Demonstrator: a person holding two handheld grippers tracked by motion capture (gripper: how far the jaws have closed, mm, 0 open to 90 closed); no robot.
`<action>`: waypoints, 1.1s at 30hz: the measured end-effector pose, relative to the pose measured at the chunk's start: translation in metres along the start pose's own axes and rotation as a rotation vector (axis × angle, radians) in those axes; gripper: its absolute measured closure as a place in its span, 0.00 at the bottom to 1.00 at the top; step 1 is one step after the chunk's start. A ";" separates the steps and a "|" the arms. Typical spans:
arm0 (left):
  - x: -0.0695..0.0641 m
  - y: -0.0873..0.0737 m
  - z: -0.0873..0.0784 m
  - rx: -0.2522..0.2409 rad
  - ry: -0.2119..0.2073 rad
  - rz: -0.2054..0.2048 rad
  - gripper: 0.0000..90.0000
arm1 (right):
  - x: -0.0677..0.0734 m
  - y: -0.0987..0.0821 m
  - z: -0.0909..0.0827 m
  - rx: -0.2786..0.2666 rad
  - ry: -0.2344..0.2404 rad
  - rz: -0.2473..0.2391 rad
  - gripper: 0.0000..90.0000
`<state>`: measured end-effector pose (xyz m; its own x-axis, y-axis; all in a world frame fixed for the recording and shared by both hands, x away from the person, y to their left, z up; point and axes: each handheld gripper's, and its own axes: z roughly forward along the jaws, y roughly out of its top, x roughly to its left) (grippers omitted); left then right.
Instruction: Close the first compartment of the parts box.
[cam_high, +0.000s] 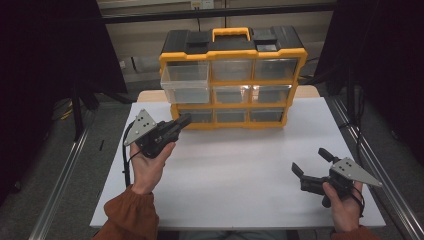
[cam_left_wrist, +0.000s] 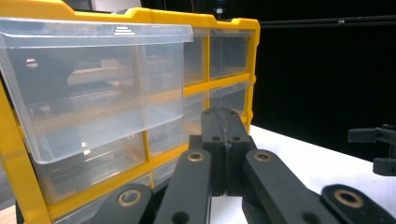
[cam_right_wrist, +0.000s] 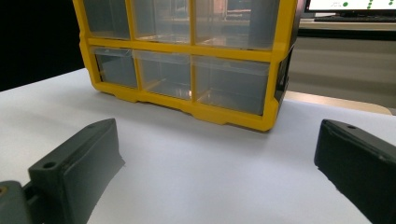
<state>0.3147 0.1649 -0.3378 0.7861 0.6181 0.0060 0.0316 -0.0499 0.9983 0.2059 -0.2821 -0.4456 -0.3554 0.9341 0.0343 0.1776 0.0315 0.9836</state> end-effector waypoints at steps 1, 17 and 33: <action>0.001 0.001 0.001 0.000 -0.001 -0.003 1.00 | 0.000 0.000 0.000 0.000 0.001 -0.004 0.00; 0.017 0.003 0.018 0.020 0.028 0.001 1.00 | 0.000 0.000 0.000 0.000 0.004 -0.004 0.00; 0.032 0.000 0.029 0.011 0.067 -0.017 1.00 | 0.000 0.000 0.001 0.000 0.011 -0.004 0.00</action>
<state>0.3572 0.1619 -0.3395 0.7422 0.6701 -0.0071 0.0519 -0.0469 0.9976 0.2063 -0.2815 -0.4461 -0.3665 0.9298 0.0326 0.1761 0.0349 0.9838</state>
